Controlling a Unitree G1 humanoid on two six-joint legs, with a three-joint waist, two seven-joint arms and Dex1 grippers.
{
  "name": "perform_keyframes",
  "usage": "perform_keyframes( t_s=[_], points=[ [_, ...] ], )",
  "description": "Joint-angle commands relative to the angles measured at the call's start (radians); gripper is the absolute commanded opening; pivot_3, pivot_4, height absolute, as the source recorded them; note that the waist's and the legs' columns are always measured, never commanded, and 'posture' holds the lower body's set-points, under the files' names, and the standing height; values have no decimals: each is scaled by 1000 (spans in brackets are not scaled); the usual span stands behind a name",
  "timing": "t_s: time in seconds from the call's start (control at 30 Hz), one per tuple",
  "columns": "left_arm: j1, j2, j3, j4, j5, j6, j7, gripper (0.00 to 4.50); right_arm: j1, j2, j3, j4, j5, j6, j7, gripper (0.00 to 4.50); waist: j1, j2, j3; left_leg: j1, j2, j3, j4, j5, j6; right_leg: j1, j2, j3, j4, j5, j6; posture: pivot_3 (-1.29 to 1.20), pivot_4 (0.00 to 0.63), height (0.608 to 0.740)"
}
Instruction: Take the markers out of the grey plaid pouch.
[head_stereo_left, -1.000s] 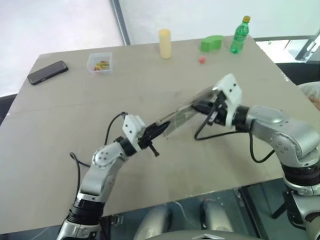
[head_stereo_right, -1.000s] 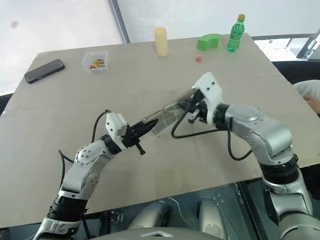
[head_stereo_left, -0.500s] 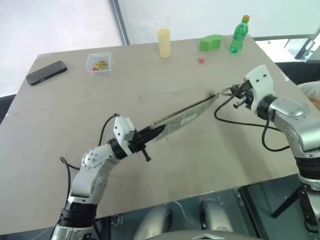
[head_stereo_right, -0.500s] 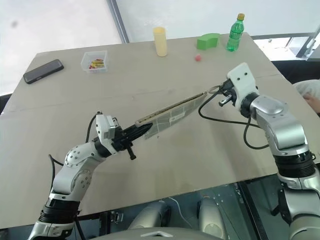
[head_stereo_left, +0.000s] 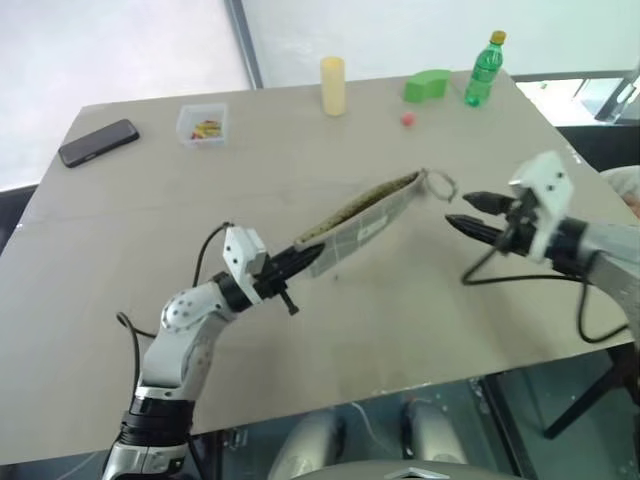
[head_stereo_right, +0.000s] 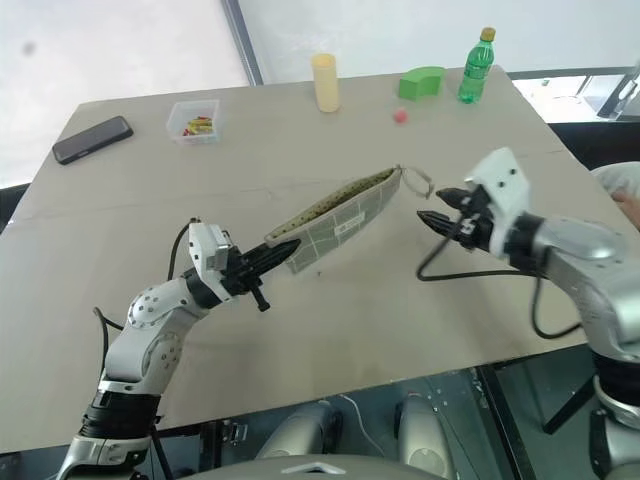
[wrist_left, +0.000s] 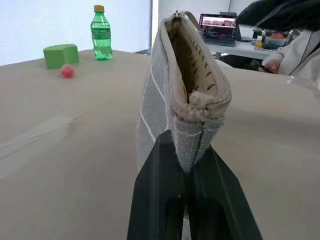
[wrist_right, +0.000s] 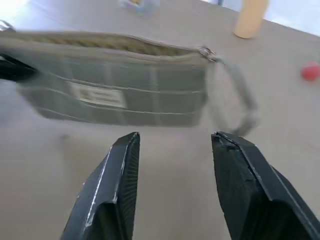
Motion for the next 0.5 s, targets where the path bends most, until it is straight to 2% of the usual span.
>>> perform_keyframes(
  t_s=[0.03, 0.1, 0.13, 0.3, 0.5],
  points=[
    [-18, 4, 9, -10, 8, -18, -13, 0, -90, 48, -8, -42, 107, 64, -88, 1154, -4, 0, 0, 1, 0, 1, 0, 0, 0, 0, 0, 1, 0, 0, 0, 0, 150, 740],
    [-22, 3, 2, -7, 14, -26, -26, 0, -139, 102, 91, -36, 62, 62, -143, 183, -5, 0, 0, 2, 1, 1, 0, 0, 0, 0, 1, 1, 1, 0, 0, 0, 150, 740],
    [-23, 0, -1, -7, 16, -29, -30, 0, -156, 121, 143, -27, 25, 52, -161, 33, -5, 0, 0, 2, 1, 1, 0, 0, 0, 1, 1, 1, 1, 0, 0, 0, 150, 740],
    [-29, -13, -7, -4, 24, -34, -36, 0, -205, 190, 343, 59, -133, 3, -204, 33, 1, 0, 0, -1, -1, 0, 0, 0, 0, -1, -1, 0, 0, 0, 0, 0, 150, 740],
    [-18, -24, -17, -12, 41, -48, -37, 0, -226, 166, 476, 108, -225, -16, -133, 33, -4, 0, 0, -3, -2, -1, 1, 0, 0, -3, -1, -1, 0, 0, 0, 0, 150, 740]
  ],
)
